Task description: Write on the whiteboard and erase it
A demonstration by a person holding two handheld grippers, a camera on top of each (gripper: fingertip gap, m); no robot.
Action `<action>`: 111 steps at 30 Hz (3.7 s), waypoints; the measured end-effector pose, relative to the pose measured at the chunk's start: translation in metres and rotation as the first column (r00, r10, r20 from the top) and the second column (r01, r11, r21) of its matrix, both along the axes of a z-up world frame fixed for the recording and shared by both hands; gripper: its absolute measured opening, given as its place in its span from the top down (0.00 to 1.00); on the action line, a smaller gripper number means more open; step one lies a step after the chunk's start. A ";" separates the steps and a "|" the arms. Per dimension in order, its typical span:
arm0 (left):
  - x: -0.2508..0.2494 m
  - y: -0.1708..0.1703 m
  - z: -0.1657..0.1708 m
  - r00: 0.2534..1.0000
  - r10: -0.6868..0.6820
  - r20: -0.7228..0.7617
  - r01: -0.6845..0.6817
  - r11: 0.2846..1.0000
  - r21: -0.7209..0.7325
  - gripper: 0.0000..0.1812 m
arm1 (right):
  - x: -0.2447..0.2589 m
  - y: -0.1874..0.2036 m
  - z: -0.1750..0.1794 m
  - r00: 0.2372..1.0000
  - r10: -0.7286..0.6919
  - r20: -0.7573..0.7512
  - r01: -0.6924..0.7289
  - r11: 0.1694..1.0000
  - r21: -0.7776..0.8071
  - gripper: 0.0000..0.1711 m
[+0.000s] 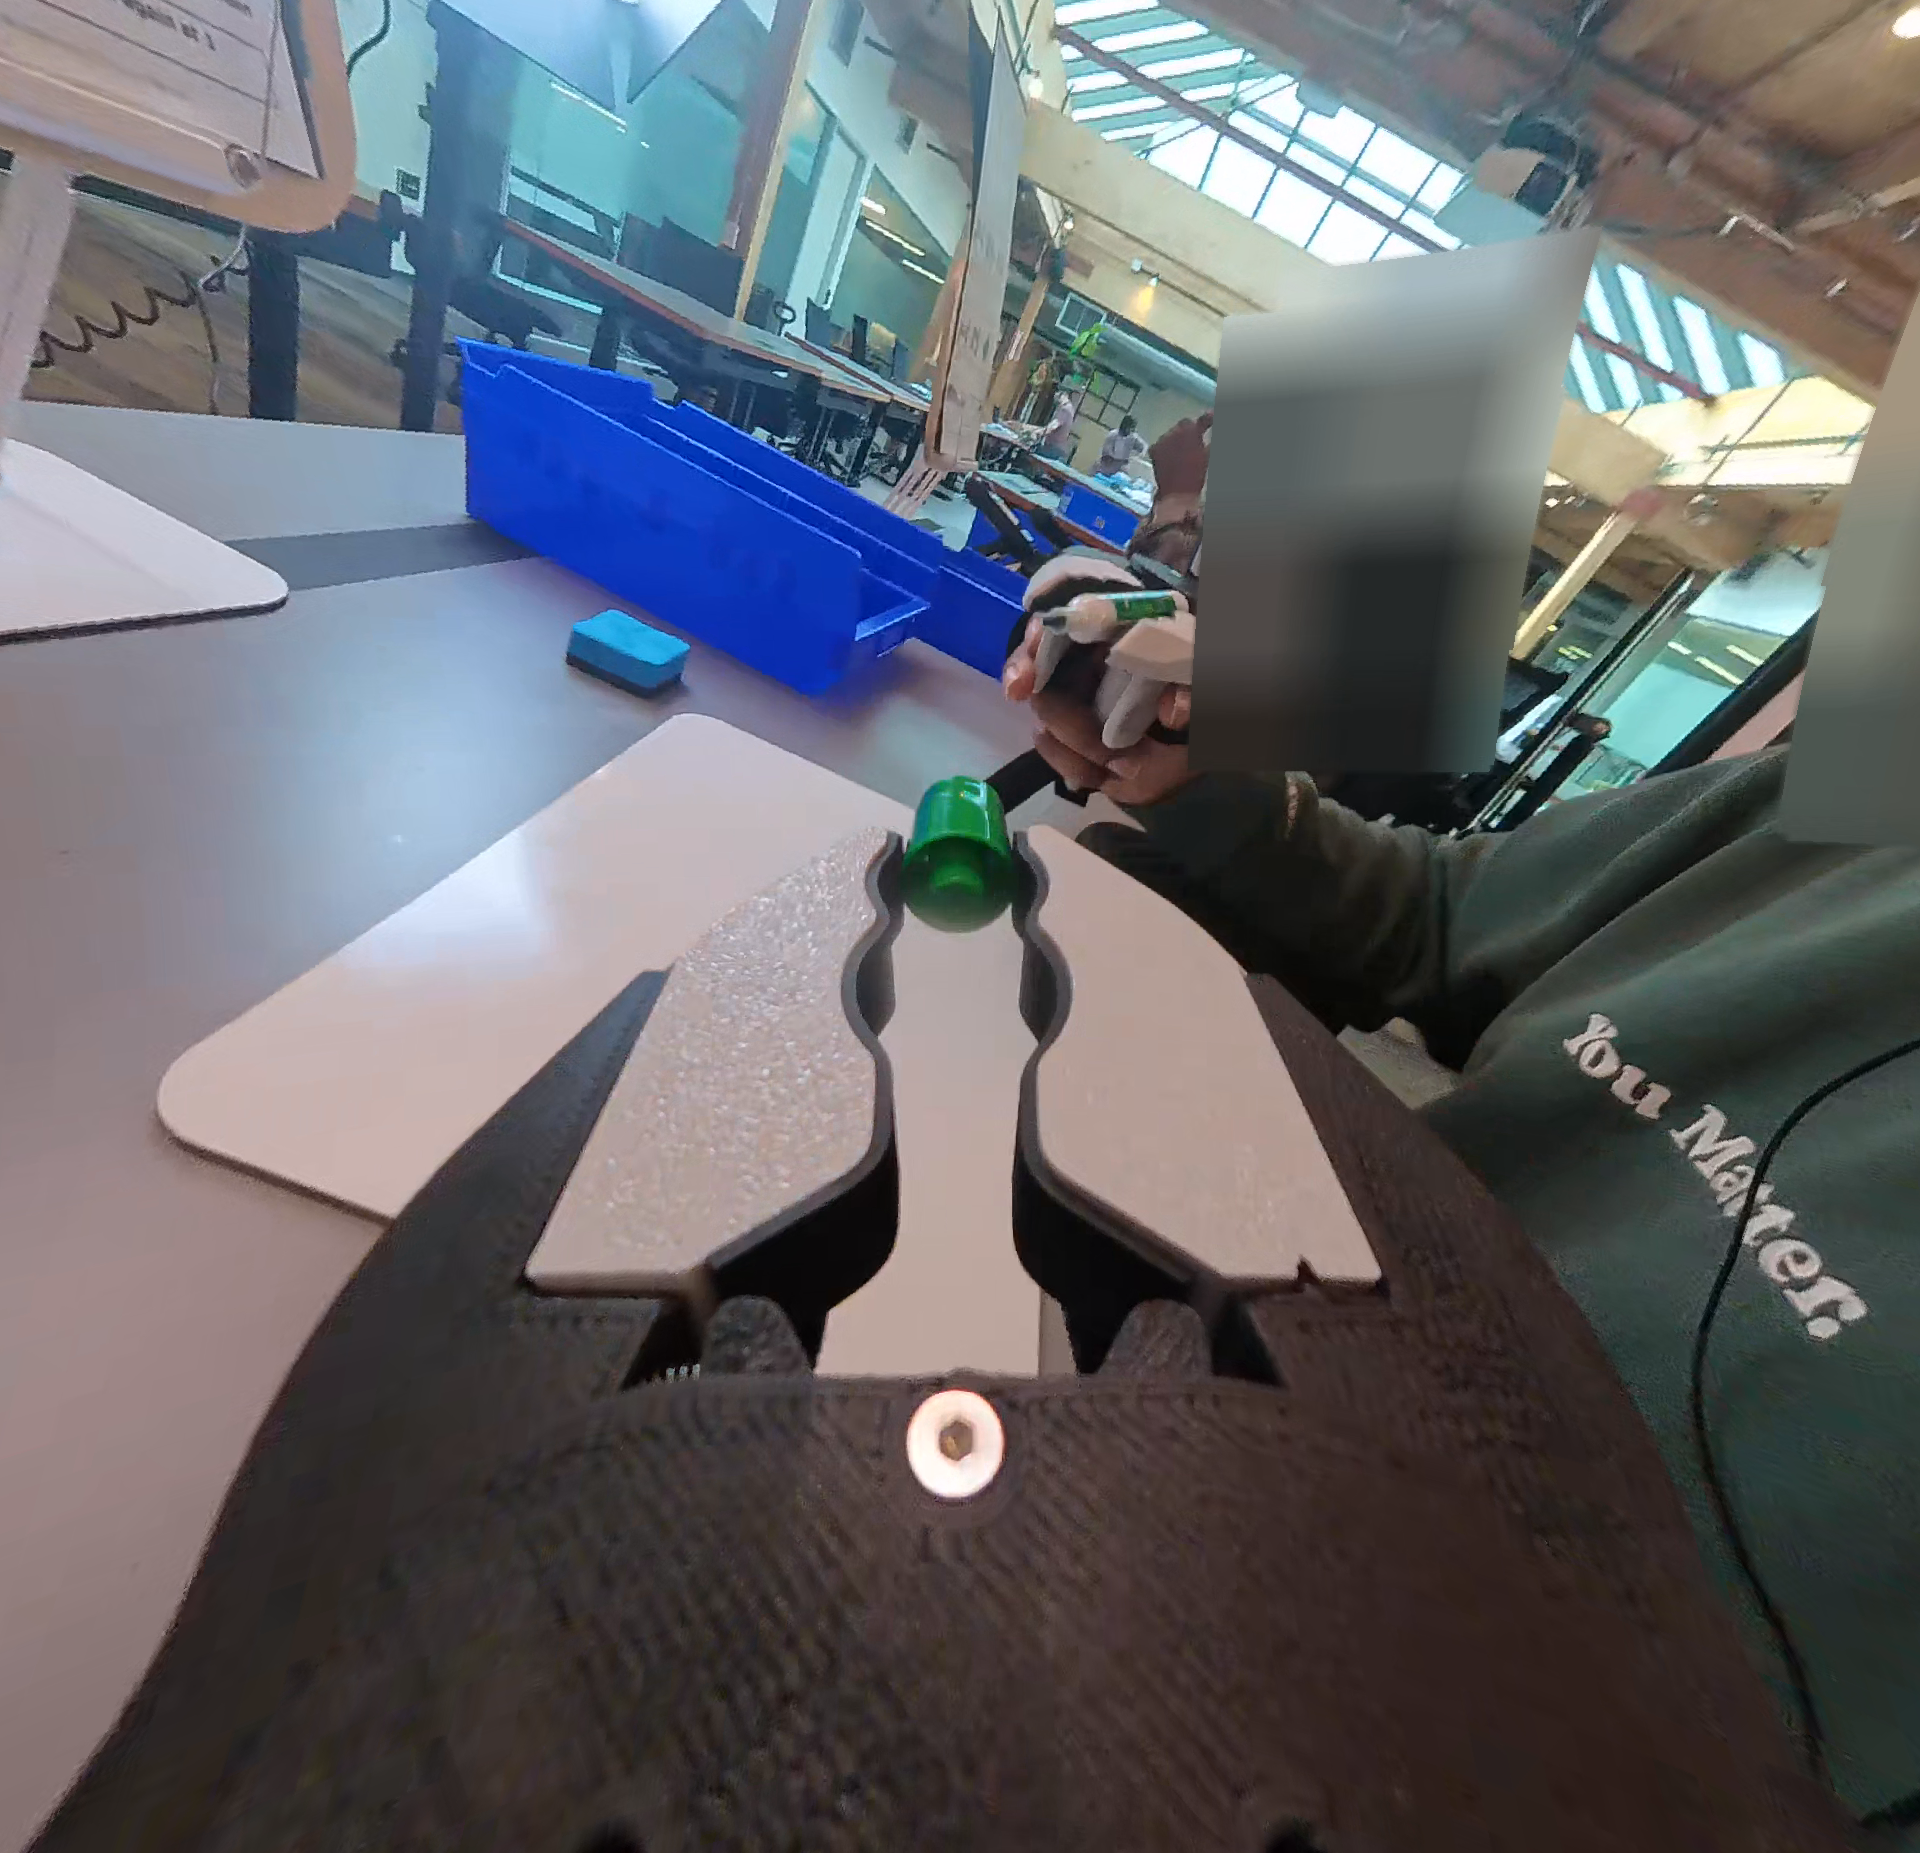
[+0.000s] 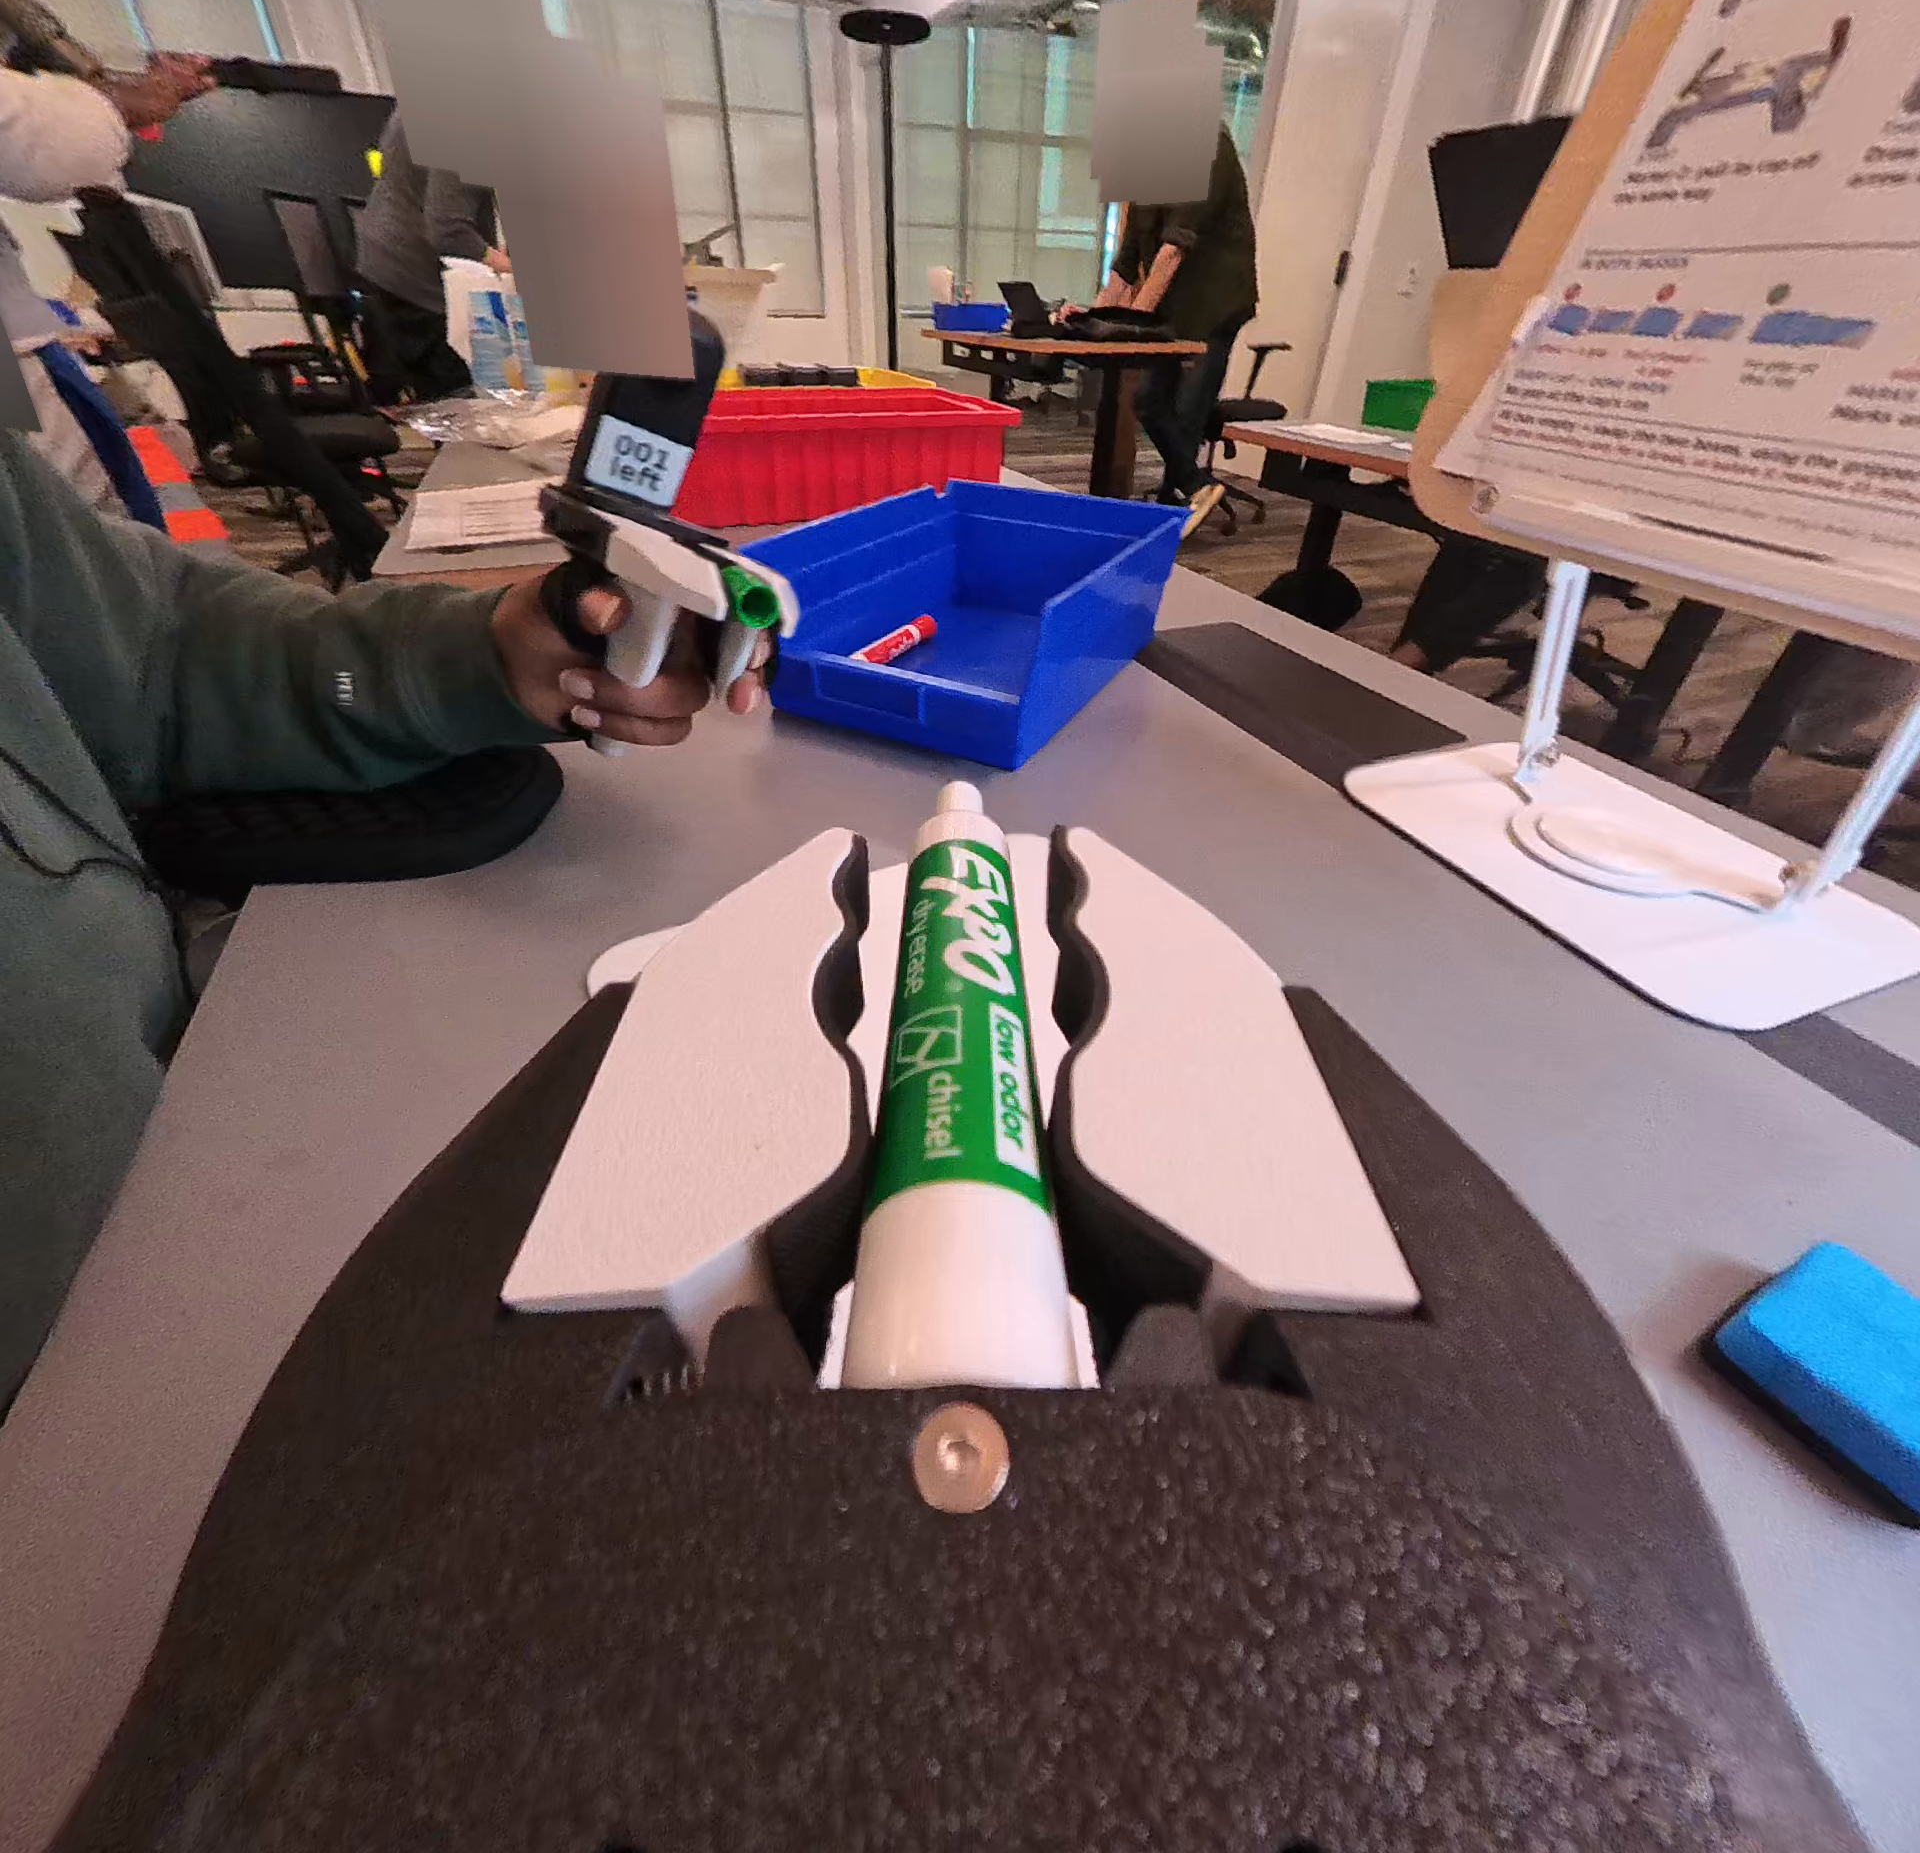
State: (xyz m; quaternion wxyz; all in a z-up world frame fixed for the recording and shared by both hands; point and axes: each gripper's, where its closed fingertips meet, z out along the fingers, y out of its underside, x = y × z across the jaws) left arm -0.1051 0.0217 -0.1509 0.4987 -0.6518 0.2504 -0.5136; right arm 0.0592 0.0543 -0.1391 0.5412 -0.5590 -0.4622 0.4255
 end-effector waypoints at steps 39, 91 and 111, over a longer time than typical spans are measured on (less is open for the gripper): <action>-0.064 -0.004 -0.070 0.871 0.221 -0.438 -0.109 0.958 0.265 0.89 | -0.127 0.036 -0.086 0.810 0.147 0.567 -0.060 0.984 -0.169 0.80; -0.066 -0.011 -0.089 0.889 0.122 -0.442 -0.069 0.989 0.133 0.89 | -0.146 0.020 -0.139 0.372 0.180 0.910 -0.399 0.917 -0.018 0.80; -0.066 -0.010 -0.091 0.886 0.118 -0.449 -0.067 0.989 0.129 0.89 | -0.139 0.078 -0.140 0.386 0.074 0.919 -0.280 0.959 0.040 0.80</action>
